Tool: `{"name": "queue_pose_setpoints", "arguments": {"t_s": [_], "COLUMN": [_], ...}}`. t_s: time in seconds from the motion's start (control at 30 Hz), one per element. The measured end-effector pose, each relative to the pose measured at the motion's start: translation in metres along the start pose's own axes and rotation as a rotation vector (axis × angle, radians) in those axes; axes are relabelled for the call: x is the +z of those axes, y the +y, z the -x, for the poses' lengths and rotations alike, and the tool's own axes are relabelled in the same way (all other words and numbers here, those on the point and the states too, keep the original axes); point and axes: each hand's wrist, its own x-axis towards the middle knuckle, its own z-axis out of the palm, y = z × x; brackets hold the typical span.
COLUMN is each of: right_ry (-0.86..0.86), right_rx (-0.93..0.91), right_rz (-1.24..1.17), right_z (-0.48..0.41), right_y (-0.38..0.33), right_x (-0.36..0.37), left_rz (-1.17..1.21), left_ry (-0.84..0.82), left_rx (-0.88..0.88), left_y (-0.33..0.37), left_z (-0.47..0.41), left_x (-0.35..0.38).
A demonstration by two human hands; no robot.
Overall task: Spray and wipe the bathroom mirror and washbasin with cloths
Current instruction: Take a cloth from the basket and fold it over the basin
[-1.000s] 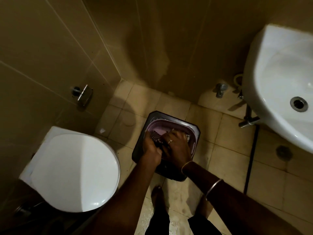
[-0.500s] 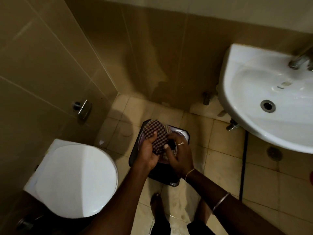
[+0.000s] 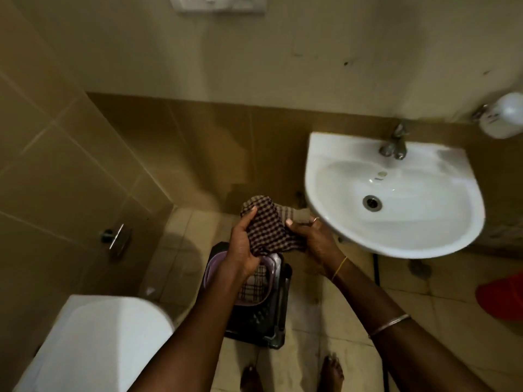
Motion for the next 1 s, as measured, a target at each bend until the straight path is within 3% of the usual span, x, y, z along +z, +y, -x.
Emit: {"name": "queue_pose_setpoints", "arguments": {"t_s": [0.1, 0.3, 0.5, 0.77, 1.0], "right_ry": [0.081, 0.105, 0.058, -0.013, 0.020], "right_rx": [-0.208, -0.450, -0.389, -0.191, -0.261], "right_rz": [0.214, 0.361, 0.290, 0.151, 0.240], "right_z": [0.006, 0.016, 0.016, 0.009, 0.011], "right_y": [-0.036, -0.109, -0.147, -0.178, -0.193], "right_x": [-0.018, -0.045, -0.081, -0.144, -0.179], "left_rz": [-0.110, -0.158, -0.184, -0.054, 0.059], "left_ry": [0.007, -0.046, -0.262, -0.321, -0.278], "left_rx": [0.018, 0.003, -0.004, -0.055, -0.090], "left_y": [-0.004, -0.013, -0.025, -0.056, -0.086], "left_z": [-0.005, -0.008, -0.005, -0.019, -0.019], "left_x": [0.036, 0.110, 0.180, 0.235, 0.266]}}
